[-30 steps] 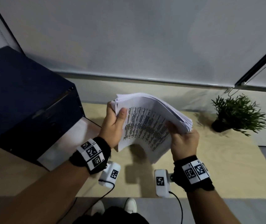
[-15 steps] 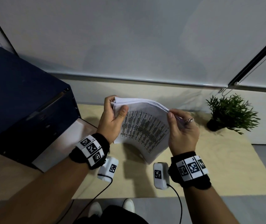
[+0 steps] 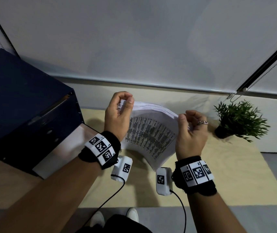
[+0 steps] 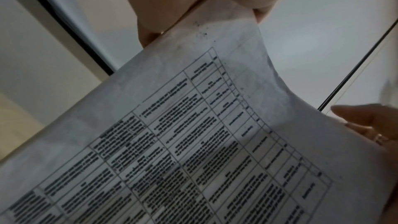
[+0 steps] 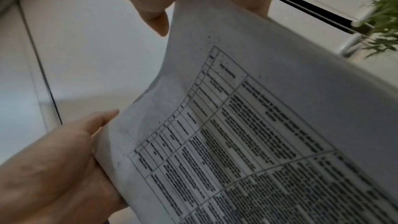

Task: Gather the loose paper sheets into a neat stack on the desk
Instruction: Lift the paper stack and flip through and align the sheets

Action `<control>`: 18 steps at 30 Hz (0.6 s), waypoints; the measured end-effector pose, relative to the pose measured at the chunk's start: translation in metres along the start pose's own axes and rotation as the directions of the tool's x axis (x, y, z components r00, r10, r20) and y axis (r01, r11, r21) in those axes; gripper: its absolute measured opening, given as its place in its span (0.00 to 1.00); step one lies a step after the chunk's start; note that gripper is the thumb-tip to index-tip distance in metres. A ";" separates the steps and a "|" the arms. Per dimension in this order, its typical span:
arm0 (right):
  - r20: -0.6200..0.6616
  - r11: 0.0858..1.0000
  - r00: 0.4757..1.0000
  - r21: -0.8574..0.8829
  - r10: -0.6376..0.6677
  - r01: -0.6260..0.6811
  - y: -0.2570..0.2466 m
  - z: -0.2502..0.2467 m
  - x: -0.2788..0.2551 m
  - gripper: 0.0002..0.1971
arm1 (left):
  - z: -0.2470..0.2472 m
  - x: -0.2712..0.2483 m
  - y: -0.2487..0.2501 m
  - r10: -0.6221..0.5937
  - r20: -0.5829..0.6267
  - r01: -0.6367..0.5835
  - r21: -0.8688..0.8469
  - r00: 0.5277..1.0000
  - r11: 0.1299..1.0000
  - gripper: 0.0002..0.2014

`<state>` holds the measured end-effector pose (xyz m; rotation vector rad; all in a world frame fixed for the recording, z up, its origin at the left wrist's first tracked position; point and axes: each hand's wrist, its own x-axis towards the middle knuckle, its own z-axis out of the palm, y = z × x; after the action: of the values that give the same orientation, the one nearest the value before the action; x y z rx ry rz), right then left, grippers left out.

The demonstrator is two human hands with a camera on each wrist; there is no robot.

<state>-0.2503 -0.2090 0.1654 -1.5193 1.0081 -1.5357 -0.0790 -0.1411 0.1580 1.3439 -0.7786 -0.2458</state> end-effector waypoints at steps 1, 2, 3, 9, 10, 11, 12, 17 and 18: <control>0.013 0.999 1.000 -0.044 -0.016 0.017 0.001 0.000 -0.001 0.08 | 0.000 0.001 0.000 0.003 0.003 -0.003 0.017 1.000 1.000 0.05; 0.008 0.997 1.000 -0.074 -0.016 0.017 0.002 0.000 -0.001 0.07 | 0.000 0.003 -0.001 0.004 0.003 -0.004 0.028 1.000 1.000 0.04; -0.007 0.997 1.000 -0.073 -0.004 0.004 0.002 0.000 -0.001 0.08 | 0.000 0.004 -0.001 -0.002 0.001 0.002 0.034 1.000 0.999 0.04; 0.144 0.984 0.987 0.158 0.065 -0.087 0.003 -0.010 -0.003 0.24 | -0.007 0.006 0.005 -0.019 0.203 0.012 0.036 0.979 0.999 0.17; 0.159 0.981 0.984 0.165 0.076 -0.103 0.006 -0.013 -0.002 0.28 | -0.011 0.007 0.003 -0.034 0.258 0.018 0.064 0.966 0.998 0.22; 0.160 0.982 0.983 0.150 0.091 -0.115 0.008 -0.015 -0.001 0.28 | -0.014 0.009 0.003 -0.062 0.285 0.033 0.102 0.957 0.994 0.23; 0.162 0.985 0.982 0.124 0.101 -0.122 0.010 -0.016 -0.001 0.25 | -0.016 0.011 0.004 -0.094 0.284 0.059 0.130 0.954 0.990 0.19; 0.133 0.986 0.989 0.146 0.061 -0.080 0.008 -0.019 0.002 0.10 | -0.025 0.014 0.011 -0.032 0.270 0.018 0.051 0.962 0.999 0.12; 0.140 0.985 0.988 0.152 0.060 -0.081 0.009 -0.019 0.003 0.10 | -0.028 0.011 0.008 -0.018 0.288 0.017 0.007 0.957 1.000 0.15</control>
<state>-0.2697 -0.2146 0.1589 -1.4406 0.8342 -1.4091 -0.0557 -0.1238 0.1686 1.3360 -1.0120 -0.4620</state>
